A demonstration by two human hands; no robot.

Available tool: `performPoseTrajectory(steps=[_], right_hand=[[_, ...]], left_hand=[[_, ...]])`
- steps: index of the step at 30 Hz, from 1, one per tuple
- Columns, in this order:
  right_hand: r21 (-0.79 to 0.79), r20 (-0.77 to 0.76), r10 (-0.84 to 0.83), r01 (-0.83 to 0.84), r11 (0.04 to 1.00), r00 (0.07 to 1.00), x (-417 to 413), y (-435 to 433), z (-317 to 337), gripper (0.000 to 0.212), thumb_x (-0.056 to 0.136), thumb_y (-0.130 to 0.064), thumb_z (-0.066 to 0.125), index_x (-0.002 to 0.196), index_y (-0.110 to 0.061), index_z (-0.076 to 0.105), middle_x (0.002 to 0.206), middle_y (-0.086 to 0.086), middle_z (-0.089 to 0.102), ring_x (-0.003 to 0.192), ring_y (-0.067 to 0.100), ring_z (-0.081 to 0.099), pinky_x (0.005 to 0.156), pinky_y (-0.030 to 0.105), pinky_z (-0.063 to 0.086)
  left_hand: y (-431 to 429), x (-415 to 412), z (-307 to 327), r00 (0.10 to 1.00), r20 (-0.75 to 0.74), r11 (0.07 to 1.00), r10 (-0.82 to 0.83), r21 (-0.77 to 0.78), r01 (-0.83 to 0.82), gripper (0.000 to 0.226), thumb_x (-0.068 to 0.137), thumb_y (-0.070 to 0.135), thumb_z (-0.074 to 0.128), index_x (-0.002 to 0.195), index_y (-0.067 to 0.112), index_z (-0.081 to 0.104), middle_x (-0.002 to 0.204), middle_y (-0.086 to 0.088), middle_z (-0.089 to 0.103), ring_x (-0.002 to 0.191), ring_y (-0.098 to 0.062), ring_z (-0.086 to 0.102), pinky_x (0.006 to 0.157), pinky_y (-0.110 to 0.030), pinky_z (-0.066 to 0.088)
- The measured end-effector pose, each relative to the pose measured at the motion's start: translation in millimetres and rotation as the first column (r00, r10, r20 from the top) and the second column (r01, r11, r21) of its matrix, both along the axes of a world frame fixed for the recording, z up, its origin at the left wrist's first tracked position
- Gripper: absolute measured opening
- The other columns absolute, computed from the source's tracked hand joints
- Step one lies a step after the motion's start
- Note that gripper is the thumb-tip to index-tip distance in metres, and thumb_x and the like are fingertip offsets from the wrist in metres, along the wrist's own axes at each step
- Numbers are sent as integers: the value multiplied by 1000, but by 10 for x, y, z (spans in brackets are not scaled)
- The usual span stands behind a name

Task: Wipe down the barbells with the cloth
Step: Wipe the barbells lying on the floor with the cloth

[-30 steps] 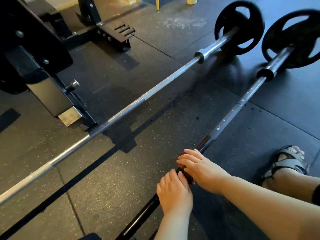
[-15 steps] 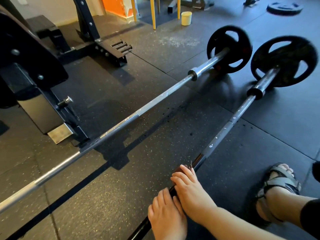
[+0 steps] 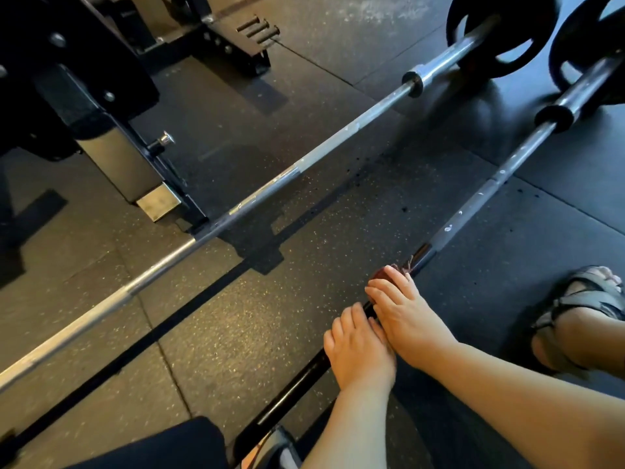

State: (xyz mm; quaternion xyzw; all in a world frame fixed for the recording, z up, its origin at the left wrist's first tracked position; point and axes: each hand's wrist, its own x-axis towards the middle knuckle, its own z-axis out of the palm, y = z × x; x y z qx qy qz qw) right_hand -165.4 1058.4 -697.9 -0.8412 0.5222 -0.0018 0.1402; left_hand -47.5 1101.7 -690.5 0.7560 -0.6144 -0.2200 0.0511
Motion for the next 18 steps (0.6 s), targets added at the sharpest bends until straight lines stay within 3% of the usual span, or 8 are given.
performPoseTrajectory(steps=[2, 5, 8, 10, 12, 15, 18], right_hand=[[-7, -44, 98, -98, 995, 994, -132, -47, 23, 54, 104, -36, 30, 155, -22, 39, 162, -5, 34, 157, 27, 6, 128, 53, 5], [-41, 72, -25, 28, 999, 997, -298, -176, 73, 51, 106, -33, 34, 154, -18, 41, 159, -3, 37, 157, 24, 9, 125, 39, -3], [-67, 43, -148, 151, 986, 988, -124, -164, 101, 43, 103, -24, 47, 144, -12, 56, 153, 3, 45, 154, 32, 15, 126, 50, 0], [0, -6, -143, 143, 990, 990, 53, -107, 106, 48, 101, -33, 39, 142, -16, 58, 154, -1, 44, 155, 32, 12, 126, 56, -3], [36, 66, -86, 83, 996, 994, 91, -73, 117, 49, 102, -39, 39, 146, -22, 52, 155, -7, 41, 157, 25, 6, 126, 49, -11], [61, 205, -32, 19, 998, 978, -122, -148, 146, 44, 109, -36, 36, 151, -26, 44, 156, -12, 39, 156, 13, 5, 121, 29, -15], [49, 308, -215, 210, 976, 927, -247, -245, 118, 42, 109, -33, 40, 149, -22, 45, 155, -10, 39, 154, 12, 6, 124, 28, -3]], left_hand=[[-9, 14, 8, 1000, -10, 1000, 2, 29, -1, 50, 108, 39, 30, 154, 23, 36, 158, 5, 40, 146, -17, 34, 120, -42, 20], [3, 19, 22, 999, -26, 1000, 22, 18, -22, 50, 107, 39, 30, 155, 23, 35, 157, 4, 41, 146, -18, 34, 120, -43, 22], [21, 12, 66, 1000, -16, 1000, 10, 0, -10, 62, 101, 45, 11, 153, 24, 37, 155, 5, 43, 145, -17, 36, 119, -42, 24], [10, 13, 53, 1000, -29, 1000, -9, 1, 9, 57, 102, 45, 23, 153, 24, 36, 156, 4, 42, 146, -17, 35, 119, -42, 24], [11, 20, 17, 999, -35, 1000, -19, 7, 19, 55, 101, 41, 44, 152, 23, 38, 156, 3, 41, 146, -18, 35, 119, -43, 24], [-1, -4, 4, 999, -37, 1000, -8, 0, 9, 54, 98, 42, 29, 142, 22, 53, 142, 3, 58, 133, -19, 52, 110, -46, 39], [14, -38, -2, 1000, -8, 998, -8, -56, 8, 61, 95, 43, 21, 136, 22, 61, 135, 6, 63, 126, -18, 58, 103, -46, 46]])
